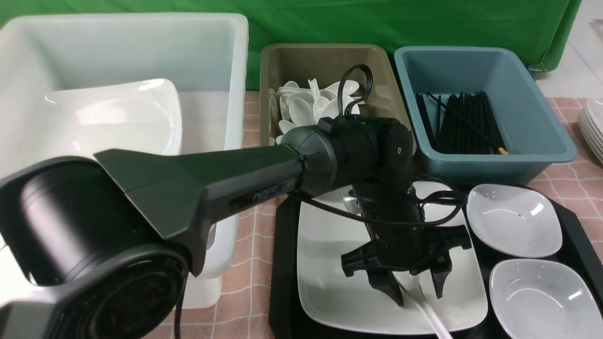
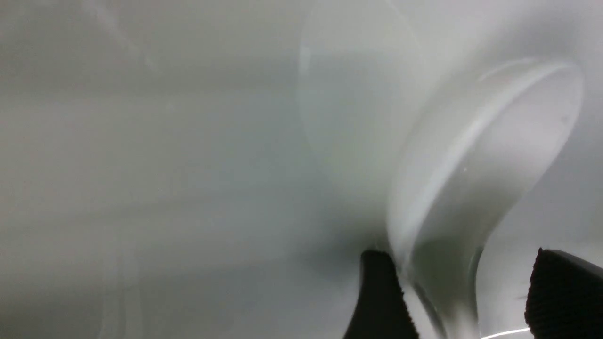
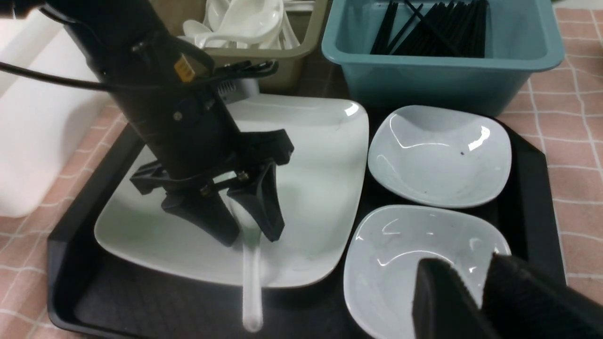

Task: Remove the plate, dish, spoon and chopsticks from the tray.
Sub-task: Use the left arm to grab a soup spoon from the plate

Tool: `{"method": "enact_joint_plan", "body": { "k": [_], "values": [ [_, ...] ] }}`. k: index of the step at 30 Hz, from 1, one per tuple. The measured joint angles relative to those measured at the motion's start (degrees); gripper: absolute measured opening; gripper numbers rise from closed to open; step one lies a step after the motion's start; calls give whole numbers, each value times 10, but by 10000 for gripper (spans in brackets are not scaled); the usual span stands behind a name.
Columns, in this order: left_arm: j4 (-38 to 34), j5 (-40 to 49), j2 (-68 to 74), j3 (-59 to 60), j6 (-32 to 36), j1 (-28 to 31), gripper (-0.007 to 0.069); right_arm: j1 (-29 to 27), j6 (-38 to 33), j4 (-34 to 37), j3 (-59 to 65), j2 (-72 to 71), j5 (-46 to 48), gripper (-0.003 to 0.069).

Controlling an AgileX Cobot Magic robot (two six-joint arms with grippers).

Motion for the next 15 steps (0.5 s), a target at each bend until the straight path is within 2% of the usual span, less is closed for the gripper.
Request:
{"method": "enact_joint_plan", "body": {
  "k": [9,15],
  "values": [
    [7,-33,1,0,0,0,382,0,0,0,0,0,18,214],
    [89,-56,-1,-1,-5,0,301,0,0,0,0,0,22,223]
  ]
}}
